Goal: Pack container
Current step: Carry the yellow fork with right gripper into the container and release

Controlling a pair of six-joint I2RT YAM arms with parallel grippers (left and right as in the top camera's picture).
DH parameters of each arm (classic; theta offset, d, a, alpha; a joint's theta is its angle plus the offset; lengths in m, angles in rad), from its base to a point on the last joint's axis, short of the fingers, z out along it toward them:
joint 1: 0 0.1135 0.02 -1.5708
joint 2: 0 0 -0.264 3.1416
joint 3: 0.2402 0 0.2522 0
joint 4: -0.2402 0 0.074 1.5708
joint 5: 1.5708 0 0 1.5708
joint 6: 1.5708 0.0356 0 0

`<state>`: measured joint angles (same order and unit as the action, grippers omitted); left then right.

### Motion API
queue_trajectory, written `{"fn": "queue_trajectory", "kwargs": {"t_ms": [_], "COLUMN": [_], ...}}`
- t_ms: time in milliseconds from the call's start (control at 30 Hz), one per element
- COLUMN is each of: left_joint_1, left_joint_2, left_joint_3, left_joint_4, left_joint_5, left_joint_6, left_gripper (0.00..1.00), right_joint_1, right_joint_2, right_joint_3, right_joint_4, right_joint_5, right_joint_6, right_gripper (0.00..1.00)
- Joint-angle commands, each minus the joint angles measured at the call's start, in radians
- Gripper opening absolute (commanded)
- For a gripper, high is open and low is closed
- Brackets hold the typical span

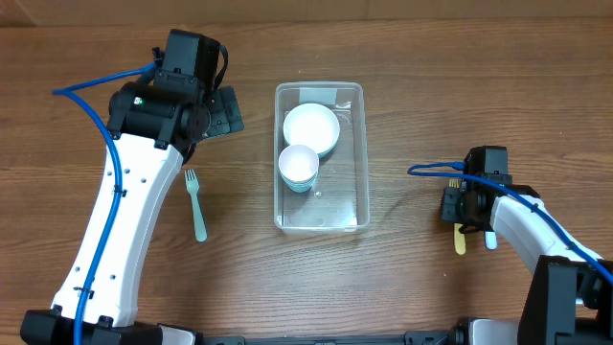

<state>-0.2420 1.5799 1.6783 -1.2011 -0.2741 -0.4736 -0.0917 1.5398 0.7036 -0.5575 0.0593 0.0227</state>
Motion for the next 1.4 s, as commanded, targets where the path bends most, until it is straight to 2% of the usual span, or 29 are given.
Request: {"fn": "queue_trajectory", "kwargs": {"t_ms": [0, 133, 200, 367, 533, 667, 900, 1000, 1167, 1200, 1233, 1300, 1333, 1367], "left_joint_1": [0.003, 0.003, 0.003, 0.003, 0.003, 0.003, 0.003, 0.003, 0.003, 0.003, 0.003, 0.003, 0.003, 0.003], "left_joint_2": [-0.009, -0.009, -0.009, -0.009, -0.009, -0.009, -0.009, -0.009, -0.009, -0.009, -0.009, -0.009, -0.009, -0.009], "left_joint_3": [0.024, 0.024, 0.024, 0.024, 0.024, 0.024, 0.024, 0.024, 0.024, 0.024, 0.024, 0.024, 0.024, 0.024], "left_joint_4": [0.002, 0.002, 0.002, 0.002, 0.002, 0.002, 0.002, 0.002, 0.002, 0.002, 0.002, 0.002, 0.002, 0.002], "left_joint_5": [-0.014, -0.014, -0.014, -0.014, -0.014, -0.014, -0.013, -0.014, -0.014, -0.014, -0.014, -0.014, -0.014, -0.014], "left_joint_6": [-0.024, -0.024, -0.024, -0.024, -0.024, -0.024, -0.024, -0.024, -0.024, -0.024, -0.024, -0.024, -0.024, -0.024], "left_gripper": [1.00, 1.00, 1.00, 1.00, 1.00, 1.00, 1.00, 1.00, 1.00, 1.00, 1.00, 1.00, 1.00, 1.00], "right_joint_1": [0.000, 0.000, 0.001, 0.001, 0.056, 0.213, 0.504, 0.563, 0.575, 0.575, 0.575, 0.575, 0.575, 0.573], "right_joint_2": [0.033, 0.033, 0.029, -0.019, -0.116, -0.133, -0.096, -0.024, 0.078, 0.078, 0.078, 0.078, 0.071, 0.057], "right_joint_3": [-0.013, 0.005, 0.037, 0.121, 0.315, 0.538, 0.586, 0.586, 0.585, 0.585, 0.585, 0.585, 0.586, 0.586], "right_joint_4": [-0.032, -0.050, -0.086, -0.147, -0.296, -0.396, -0.215, -0.155, -0.132, -0.135, -0.135, -0.140, -0.143, -0.147], "right_joint_5": [-0.053, -0.054, -0.059, -0.156, -0.219, -0.241, -0.213, -0.206, -0.207, -0.208, -0.211, -0.212, -0.219, -0.219], "right_joint_6": [0.003, 0.003, 0.003, 0.003, 0.015, 0.081, 0.242, 0.248, 0.252, 0.252, 0.252, 0.251, 0.250, 0.251], "right_gripper": [0.17, 0.12, 0.06, 0.05, 0.05, 0.05, 0.06, 0.06, 0.11, 0.16, 0.45, 0.67, 1.00, 1.00]}}
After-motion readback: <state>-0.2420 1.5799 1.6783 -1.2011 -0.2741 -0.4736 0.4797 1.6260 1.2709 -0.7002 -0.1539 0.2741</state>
